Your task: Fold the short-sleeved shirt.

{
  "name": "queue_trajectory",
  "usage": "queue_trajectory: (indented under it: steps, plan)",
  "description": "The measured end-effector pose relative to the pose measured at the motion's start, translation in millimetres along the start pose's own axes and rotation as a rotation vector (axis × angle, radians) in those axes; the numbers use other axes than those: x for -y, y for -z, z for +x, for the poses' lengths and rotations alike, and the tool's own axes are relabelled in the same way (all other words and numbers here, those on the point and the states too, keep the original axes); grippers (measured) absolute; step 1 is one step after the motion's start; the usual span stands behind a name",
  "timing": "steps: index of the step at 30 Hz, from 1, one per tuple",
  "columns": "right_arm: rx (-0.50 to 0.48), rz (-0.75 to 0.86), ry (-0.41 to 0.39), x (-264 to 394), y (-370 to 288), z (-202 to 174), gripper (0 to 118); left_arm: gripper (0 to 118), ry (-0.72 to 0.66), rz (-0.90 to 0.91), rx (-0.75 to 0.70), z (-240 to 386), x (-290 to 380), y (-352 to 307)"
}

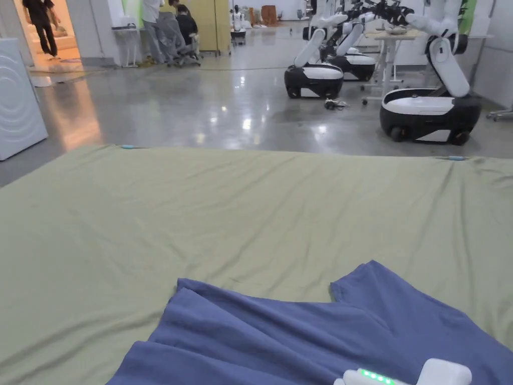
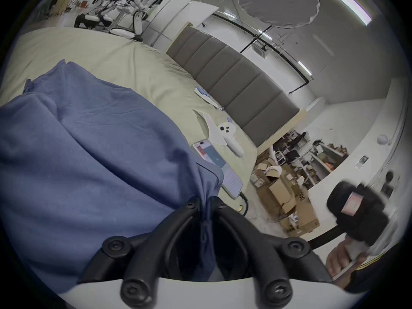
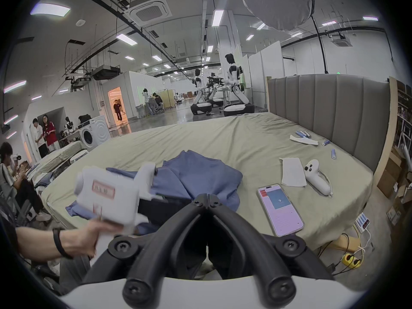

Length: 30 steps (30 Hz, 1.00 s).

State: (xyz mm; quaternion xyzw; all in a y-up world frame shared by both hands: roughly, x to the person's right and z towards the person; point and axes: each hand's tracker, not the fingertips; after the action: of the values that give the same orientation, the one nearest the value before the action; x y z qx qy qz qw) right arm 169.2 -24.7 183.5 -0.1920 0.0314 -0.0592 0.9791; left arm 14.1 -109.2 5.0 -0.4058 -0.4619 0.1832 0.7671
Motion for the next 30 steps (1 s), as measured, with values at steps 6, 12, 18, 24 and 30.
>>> queue_trajectory:
  steps: [6, 12, 18, 24, 30]
  plan:
    - [-0.031, 0.030, -0.042, -8, -3, -10, 0, 70, 0.175, 0.156, -0.018, 17, -3, -90]
    - [-0.079, 0.069, -0.077, -21, 6, -25, 0, 70, 0.393, 0.427, -0.474, 29, 19, -245]
    - [-0.176, 0.085, -0.088, -28, 12, -39, 0, 69, 0.420, 0.680, -0.843, 48, 60, -344]
    - [-0.142, 0.152, -0.145, -31, 10, -57, 0, 60, 0.360, 0.808, -0.933, 76, 92, -375]
    - [-0.169, 0.156, -0.140, -26, 4, -63, 0, 0, 0.389, 0.835, -1.003, 95, 106, -371]
